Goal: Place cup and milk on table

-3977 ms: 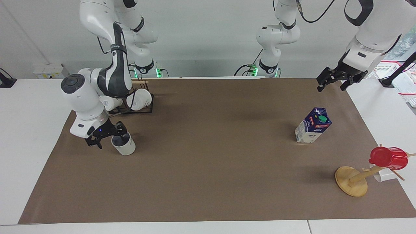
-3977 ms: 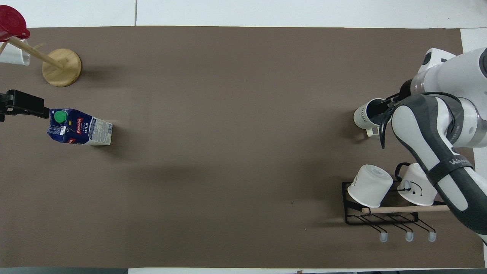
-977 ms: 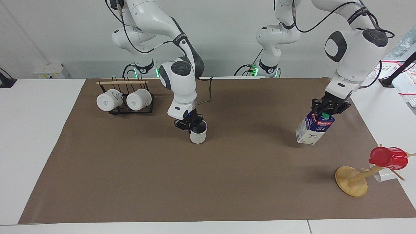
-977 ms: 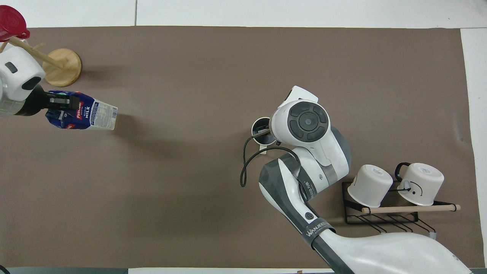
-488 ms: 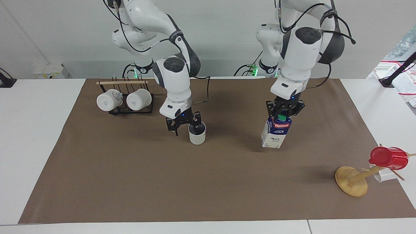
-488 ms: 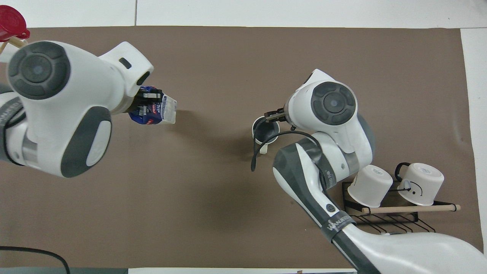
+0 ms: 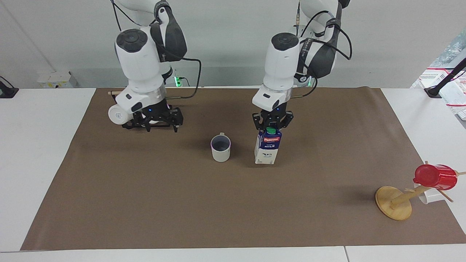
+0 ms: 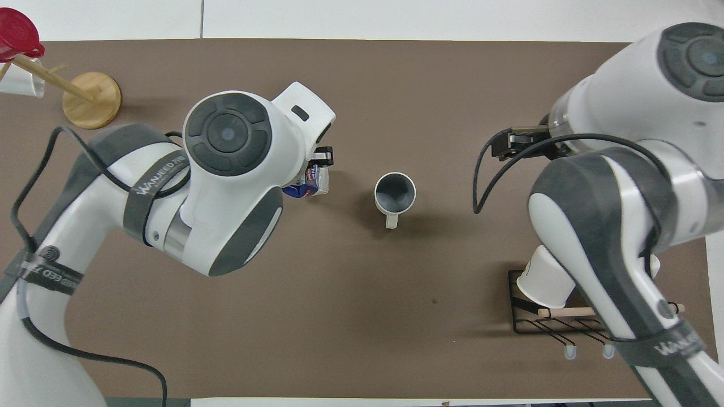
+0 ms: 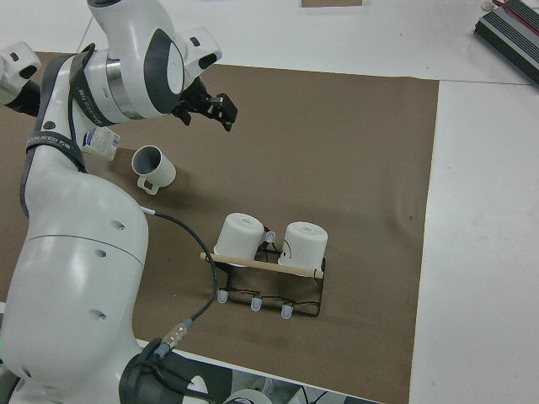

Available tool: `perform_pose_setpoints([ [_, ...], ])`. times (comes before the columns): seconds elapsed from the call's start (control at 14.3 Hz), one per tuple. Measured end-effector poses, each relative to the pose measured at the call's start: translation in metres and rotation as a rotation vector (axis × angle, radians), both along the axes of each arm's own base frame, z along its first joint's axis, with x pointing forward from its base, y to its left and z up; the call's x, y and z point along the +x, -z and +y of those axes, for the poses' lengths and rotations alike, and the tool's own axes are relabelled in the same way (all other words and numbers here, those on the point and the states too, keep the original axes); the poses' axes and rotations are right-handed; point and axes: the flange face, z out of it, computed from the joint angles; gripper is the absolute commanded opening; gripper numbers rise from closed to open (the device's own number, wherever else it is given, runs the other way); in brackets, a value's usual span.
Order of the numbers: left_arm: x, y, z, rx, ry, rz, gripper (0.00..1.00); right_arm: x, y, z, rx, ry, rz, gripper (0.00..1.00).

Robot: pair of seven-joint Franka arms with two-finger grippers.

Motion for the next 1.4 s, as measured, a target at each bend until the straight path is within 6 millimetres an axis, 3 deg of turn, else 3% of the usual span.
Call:
perform_pose_setpoints([
  [0.28,-0.016,0.017,-0.038,0.009,-0.010,0.010,0.00,-0.011,-0.020,-0.081,0.002,0.022,0.032,1.00],
  [0.56,-0.022,0.027,-0.050,0.006,-0.064,0.019,0.00,-0.027,-0.034,-0.139,0.009,0.032,0.066,1.00],
  [0.98,-0.025,0.031,-0.055,0.003,-0.102,0.023,0.00,-0.044,-0.091,-0.130,0.011,0.015,0.058,1.00],
  [1.4,-0.030,0.046,-0.063,0.019,-0.104,0.039,0.00,-0.040,-0.082,-0.129,0.010,0.014,0.083,1.00],
])
